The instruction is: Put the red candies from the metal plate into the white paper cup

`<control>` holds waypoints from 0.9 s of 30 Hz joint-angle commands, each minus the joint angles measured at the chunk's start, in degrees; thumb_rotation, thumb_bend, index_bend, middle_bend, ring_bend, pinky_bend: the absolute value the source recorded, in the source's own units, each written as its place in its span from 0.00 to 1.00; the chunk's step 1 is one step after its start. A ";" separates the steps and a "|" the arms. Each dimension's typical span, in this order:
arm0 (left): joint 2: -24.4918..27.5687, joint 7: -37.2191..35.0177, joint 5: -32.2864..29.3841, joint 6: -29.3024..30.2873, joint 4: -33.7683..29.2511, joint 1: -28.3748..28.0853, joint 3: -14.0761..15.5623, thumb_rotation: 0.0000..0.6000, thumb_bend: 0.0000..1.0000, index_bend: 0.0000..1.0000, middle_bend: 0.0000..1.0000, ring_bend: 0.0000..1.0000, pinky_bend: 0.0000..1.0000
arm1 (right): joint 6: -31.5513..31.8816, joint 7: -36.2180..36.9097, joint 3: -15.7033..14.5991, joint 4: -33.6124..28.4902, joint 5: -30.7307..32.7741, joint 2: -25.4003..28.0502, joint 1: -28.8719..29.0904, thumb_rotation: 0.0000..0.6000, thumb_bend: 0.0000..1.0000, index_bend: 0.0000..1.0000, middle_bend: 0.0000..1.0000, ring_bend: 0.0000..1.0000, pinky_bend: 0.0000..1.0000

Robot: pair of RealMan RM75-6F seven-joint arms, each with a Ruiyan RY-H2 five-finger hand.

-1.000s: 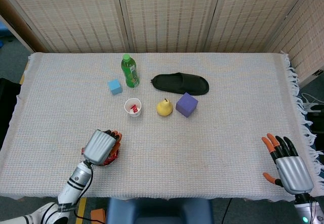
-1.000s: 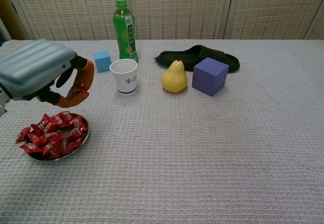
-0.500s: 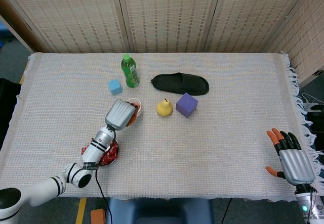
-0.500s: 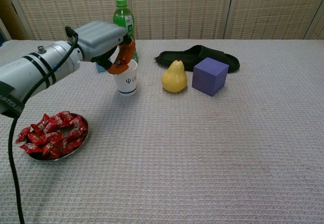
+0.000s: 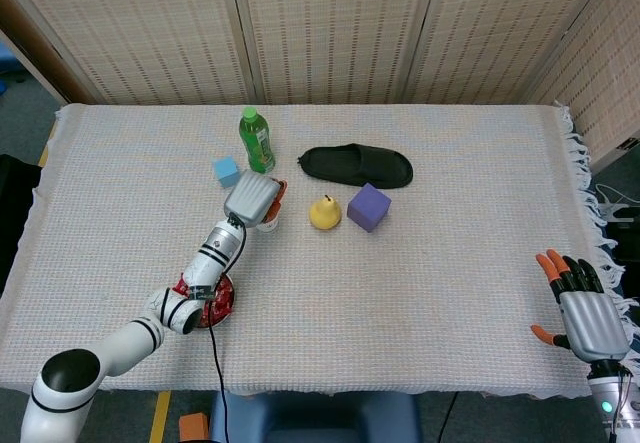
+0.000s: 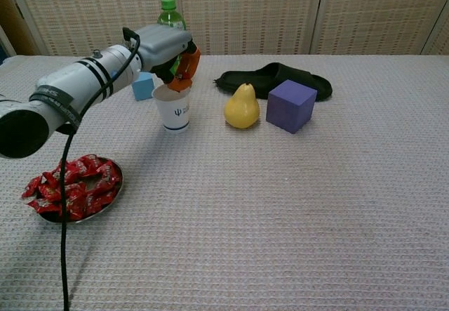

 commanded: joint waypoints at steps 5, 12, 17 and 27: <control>0.18 -1.17 -0.55 1.48 0.52 0.39 2.29 1.00 0.42 0.40 0.39 0.44 0.67 | 0.15 -0.23 -0.22 -0.11 -0.44 -0.12 0.12 1.00 0.05 0.00 0.00 0.00 0.00; 4.99 1.63 -1.60 4.72 -9.49 2.95 3.09 1.00 0.40 0.22 0.23 0.31 0.53 | 0.71 -0.40 -0.85 -0.46 -1.82 -0.16 0.02 1.00 0.05 0.00 0.00 0.00 0.00; 11.08 6.40 -2.62 9.25 -23.95 7.60 4.38 1.00 0.39 0.22 0.22 0.30 0.56 | 2.17 0.34 -1.59 -0.63 -3.86 0.18 -0.57 1.00 0.05 0.00 0.00 0.00 0.00; 24.00 19.84 3.28 26.68 -53.91 25.82 20.14 1.00 0.38 0.19 0.23 0.66 0.96 | 4.62 2.39 -3.66 -0.42 -9.34 0.93 -1.46 1.00 0.05 0.00 0.00 0.00 0.00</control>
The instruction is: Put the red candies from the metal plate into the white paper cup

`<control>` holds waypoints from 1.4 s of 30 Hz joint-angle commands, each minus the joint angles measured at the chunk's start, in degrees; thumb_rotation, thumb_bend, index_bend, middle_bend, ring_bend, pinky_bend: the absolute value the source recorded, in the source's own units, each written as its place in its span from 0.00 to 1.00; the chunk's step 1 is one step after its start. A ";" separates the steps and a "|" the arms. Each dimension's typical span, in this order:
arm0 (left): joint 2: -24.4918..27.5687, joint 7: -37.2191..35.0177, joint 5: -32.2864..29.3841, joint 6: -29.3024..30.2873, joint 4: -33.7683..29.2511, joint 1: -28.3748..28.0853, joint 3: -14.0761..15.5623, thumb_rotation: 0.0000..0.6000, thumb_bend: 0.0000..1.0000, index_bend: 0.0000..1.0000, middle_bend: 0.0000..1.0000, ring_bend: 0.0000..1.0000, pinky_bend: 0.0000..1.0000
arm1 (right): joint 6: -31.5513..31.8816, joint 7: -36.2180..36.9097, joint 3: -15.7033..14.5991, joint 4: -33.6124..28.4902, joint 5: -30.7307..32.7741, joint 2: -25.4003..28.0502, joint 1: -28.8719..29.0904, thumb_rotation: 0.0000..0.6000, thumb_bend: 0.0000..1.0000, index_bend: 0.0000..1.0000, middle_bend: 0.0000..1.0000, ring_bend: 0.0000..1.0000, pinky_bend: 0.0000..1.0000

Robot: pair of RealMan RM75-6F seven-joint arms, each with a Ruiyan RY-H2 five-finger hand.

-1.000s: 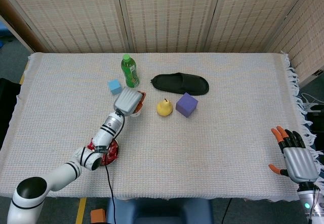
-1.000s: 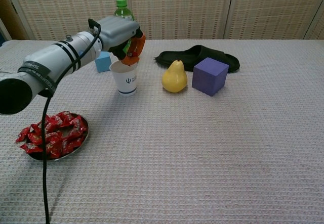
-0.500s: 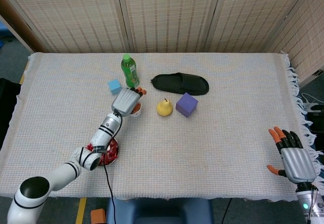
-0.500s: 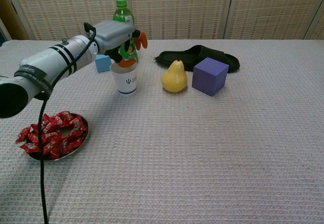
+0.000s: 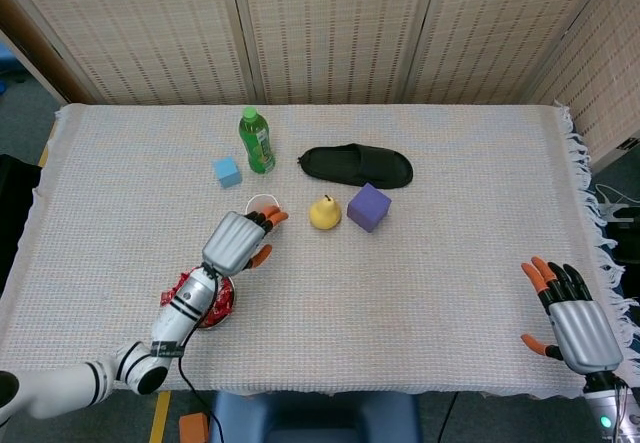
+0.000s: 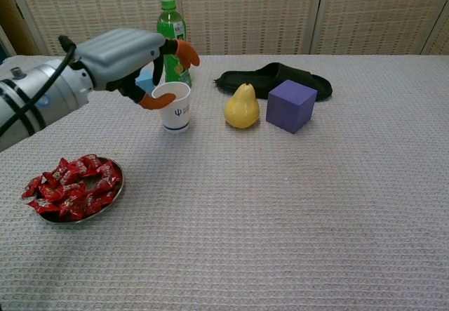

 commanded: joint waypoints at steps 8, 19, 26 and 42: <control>7.91 8.99 9.05 16.50 -11.10 19.81 18.63 1.00 0.37 0.14 0.20 0.69 0.98 | 1.35 0.67 -2.28 0.15 -4.87 0.29 -0.55 1.00 0.05 0.00 0.00 0.00 0.00; 3.92 13.13 7.71 13.98 -6.14 22.78 17.17 1.00 0.37 0.08 0.14 0.70 1.00 | 3.61 1.54 -3.77 0.45 -8.43 0.63 -1.55 1.00 0.05 0.00 0.00 0.00 0.00; 1.23 15.22 6.06 11.63 -3.17 23.03 15.01 1.00 0.37 0.16 0.18 0.70 1.00 | 5.98 3.58 -3.97 1.08 -9.45 1.34 -2.52 1.00 0.05 0.00 0.00 0.00 0.00; -2.93 16.35 5.81 7.90 2.35 22.08 12.17 1.00 0.36 0.38 0.37 0.71 1.00 | 5.99 3.75 -3.82 1.23 -9.58 1.38 -2.65 1.00 0.05 0.00 0.00 0.00 0.00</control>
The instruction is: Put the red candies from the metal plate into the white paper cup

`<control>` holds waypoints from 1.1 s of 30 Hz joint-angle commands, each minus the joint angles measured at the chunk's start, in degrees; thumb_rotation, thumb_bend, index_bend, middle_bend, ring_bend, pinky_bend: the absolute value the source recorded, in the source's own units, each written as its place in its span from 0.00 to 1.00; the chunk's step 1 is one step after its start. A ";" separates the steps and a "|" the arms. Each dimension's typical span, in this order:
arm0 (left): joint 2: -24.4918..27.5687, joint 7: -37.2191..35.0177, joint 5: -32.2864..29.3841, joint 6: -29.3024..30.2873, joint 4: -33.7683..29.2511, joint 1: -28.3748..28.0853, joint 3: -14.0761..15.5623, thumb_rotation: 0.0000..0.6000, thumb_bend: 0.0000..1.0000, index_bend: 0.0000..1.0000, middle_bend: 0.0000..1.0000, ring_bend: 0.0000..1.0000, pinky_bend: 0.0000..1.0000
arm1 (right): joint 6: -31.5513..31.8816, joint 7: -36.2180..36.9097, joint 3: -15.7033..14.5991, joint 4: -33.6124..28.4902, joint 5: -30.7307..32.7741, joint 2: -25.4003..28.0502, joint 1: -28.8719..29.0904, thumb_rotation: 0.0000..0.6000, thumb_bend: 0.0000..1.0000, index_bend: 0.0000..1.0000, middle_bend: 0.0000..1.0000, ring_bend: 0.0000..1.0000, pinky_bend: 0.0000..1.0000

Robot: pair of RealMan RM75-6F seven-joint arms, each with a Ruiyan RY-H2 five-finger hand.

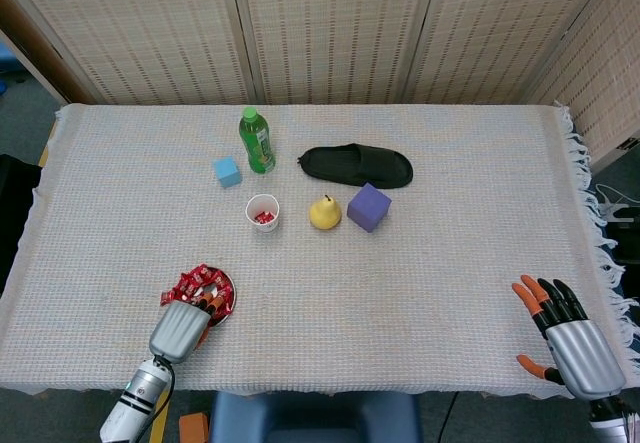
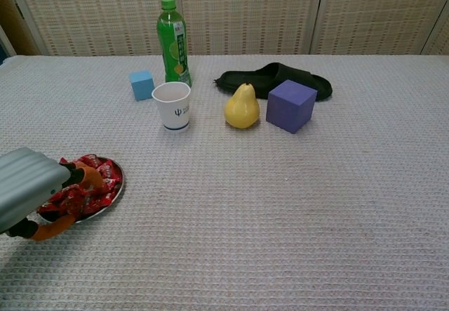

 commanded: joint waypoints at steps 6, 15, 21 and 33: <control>-0.39 -0.04 -0.36 -0.80 1.23 0.17 -0.44 1.00 0.36 0.47 0.47 0.72 1.00 | 0.52 0.10 0.17 0.09 0.02 0.02 -0.28 1.00 0.05 0.00 0.00 0.00 0.00; 0.42 1.35 -1.02 -1.18 0.32 0.23 -1.32 1.00 0.37 0.51 0.54 0.72 1.00 | -0.25 -0.66 0.35 0.00 0.49 -0.24 -0.09 1.00 0.05 0.00 0.00 0.00 0.00; 0.81 4.86 -0.84 -0.55 -1.27 0.20 -1.98 1.00 0.41 0.53 0.61 0.72 0.99 | -1.47 -1.30 0.12 -0.35 0.04 -0.40 0.49 1.00 0.05 0.00 0.00 0.00 0.00; 0.62 6.73 -0.19 0.33 -2.29 -0.44 -3.84 1.00 0.48 0.59 0.66 0.72 0.99 | -0.93 -0.69 -0.01 -0.06 -0.05 -0.19 0.18 1.00 0.05 0.00 0.00 0.00 0.00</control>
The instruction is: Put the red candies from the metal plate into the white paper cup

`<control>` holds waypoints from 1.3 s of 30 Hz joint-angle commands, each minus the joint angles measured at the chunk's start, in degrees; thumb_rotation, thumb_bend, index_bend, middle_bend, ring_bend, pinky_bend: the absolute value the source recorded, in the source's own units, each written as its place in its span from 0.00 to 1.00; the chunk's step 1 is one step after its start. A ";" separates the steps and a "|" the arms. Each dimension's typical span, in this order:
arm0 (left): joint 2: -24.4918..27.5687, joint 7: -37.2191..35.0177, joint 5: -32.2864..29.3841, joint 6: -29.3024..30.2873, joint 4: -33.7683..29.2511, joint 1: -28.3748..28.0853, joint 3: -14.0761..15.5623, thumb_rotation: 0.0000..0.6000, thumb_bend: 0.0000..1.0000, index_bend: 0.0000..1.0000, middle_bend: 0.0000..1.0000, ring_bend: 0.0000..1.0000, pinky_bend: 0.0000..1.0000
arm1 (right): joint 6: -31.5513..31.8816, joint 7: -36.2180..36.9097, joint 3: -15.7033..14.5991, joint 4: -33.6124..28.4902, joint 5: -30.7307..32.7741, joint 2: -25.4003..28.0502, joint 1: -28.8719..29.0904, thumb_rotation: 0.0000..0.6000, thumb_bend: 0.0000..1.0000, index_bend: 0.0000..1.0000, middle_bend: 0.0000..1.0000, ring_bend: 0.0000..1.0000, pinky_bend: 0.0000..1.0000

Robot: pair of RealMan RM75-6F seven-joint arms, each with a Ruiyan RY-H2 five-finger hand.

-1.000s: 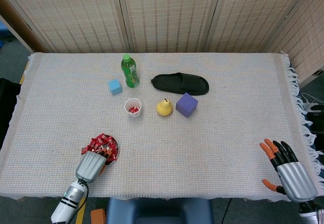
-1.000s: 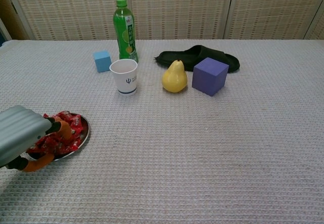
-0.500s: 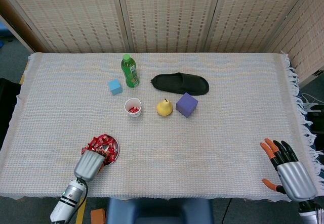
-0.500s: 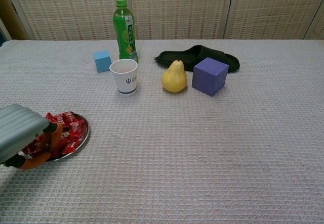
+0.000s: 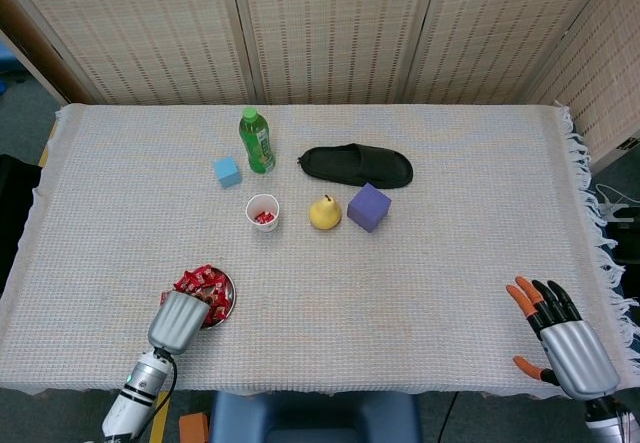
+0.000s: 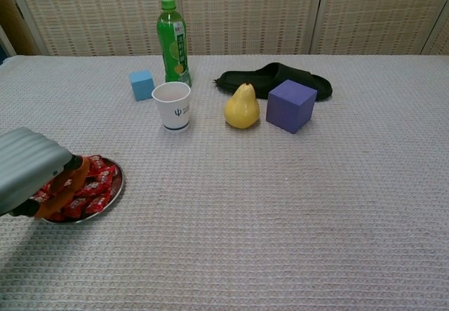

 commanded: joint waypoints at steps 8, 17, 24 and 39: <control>1.51 1.33 -0.41 0.01 -2.28 -1.02 -1.96 1.00 0.48 0.60 0.66 0.72 0.99 | -1.03 -0.03 0.51 -0.08 1.26 -0.08 0.42 1.00 0.05 0.00 0.00 0.00 0.00; 0.66 2.13 -3.26 -3.89 -1.92 -1.98 -1.92 1.00 0.41 0.20 0.17 0.75 1.00 | -1.45 -0.51 0.47 -0.33 1.18 -0.15 0.64 1.00 0.05 0.00 0.00 0.00 0.00; 1.10 5.30 -7.30 -7.43 -4.51 -3.23 -2.45 1.00 0.38 0.00 0.00 0.76 1.00 | -0.82 0.14 0.57 -0.13 1.33 0.07 0.39 1.00 0.05 0.00 0.00 0.00 0.00; 4.40 15.85 -22.52 -12.40 -10.17 -6.20 -2.48 1.00 0.37 0.22 0.17 0.75 1.00 | -1.08 -0.19 0.76 -0.20 1.77 -0.10 0.46 1.00 0.05 0.00 0.00 0.00 0.00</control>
